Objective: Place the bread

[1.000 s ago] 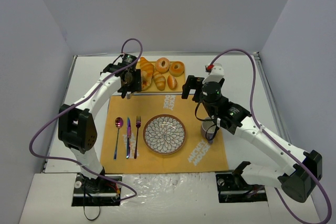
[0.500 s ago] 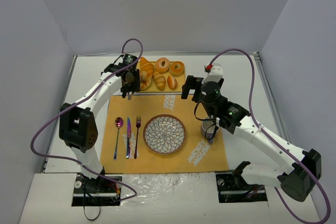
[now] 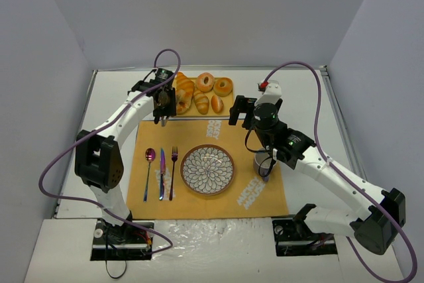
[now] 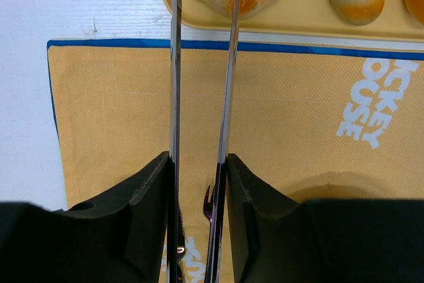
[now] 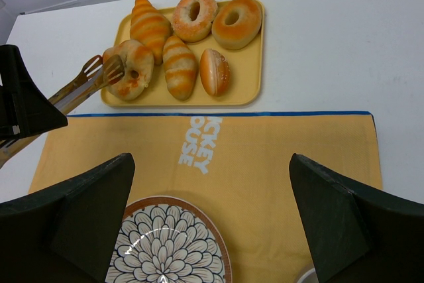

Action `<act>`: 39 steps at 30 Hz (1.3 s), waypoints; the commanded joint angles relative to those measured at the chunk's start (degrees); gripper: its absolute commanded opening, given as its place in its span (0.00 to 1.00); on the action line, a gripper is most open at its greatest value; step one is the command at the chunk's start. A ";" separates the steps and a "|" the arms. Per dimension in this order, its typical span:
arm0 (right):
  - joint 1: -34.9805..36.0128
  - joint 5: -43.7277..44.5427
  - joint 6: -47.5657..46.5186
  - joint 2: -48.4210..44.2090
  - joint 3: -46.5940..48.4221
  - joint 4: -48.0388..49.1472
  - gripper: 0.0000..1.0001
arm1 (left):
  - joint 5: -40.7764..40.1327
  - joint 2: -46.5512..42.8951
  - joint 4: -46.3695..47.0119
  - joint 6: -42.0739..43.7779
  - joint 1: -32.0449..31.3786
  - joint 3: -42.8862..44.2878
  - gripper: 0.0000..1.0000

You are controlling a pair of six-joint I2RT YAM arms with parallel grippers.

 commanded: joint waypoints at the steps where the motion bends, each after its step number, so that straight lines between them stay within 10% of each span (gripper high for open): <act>1: -0.32 1.38 0.30 -0.50 0.68 3.54 1.00 | -1.11 -3.97 0.01 -0.06 -0.33 4.20 0.00; 39: -0.50 7.48 -3.37 0.12 4.65 3.12 1.00 | 7.23 -27.09 -12.88 10.48 -11.95 -3.37 0.00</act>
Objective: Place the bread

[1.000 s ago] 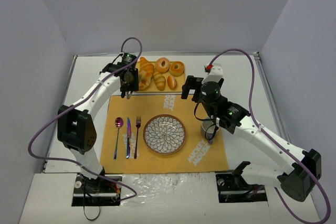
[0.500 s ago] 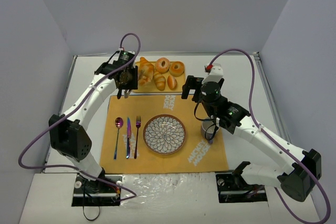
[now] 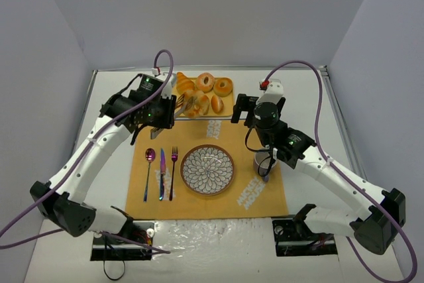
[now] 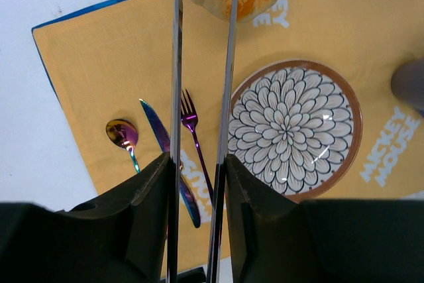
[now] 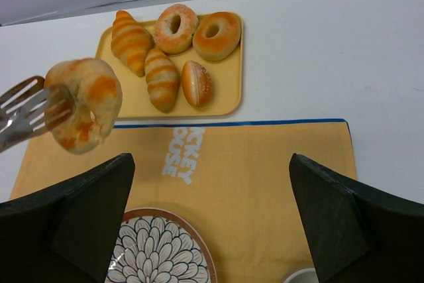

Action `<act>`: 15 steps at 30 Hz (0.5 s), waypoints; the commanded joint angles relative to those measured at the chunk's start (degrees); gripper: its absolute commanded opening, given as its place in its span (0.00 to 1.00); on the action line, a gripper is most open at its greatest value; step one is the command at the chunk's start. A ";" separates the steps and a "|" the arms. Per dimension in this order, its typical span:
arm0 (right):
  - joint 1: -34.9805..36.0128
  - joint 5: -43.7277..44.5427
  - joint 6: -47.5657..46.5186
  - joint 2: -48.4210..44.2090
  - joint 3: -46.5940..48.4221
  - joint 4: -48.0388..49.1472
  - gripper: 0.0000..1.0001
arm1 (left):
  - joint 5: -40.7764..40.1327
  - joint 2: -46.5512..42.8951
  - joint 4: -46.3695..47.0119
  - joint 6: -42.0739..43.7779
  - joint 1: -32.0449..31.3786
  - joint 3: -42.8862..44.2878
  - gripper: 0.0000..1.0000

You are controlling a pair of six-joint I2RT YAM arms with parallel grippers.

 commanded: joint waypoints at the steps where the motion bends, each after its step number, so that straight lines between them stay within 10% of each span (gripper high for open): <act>1: -0.45 4.13 -1.38 0.02 4.35 3.03 1.00 | 0.77 -4.35 -2.12 2.13 -4.89 -1.92 0.00; 15: -0.45 5.81 -2.11 0.63 6.69 2.29 1.00 | 3.35 -10.97 -1.68 -0.15 -18.06 -11.95 0.00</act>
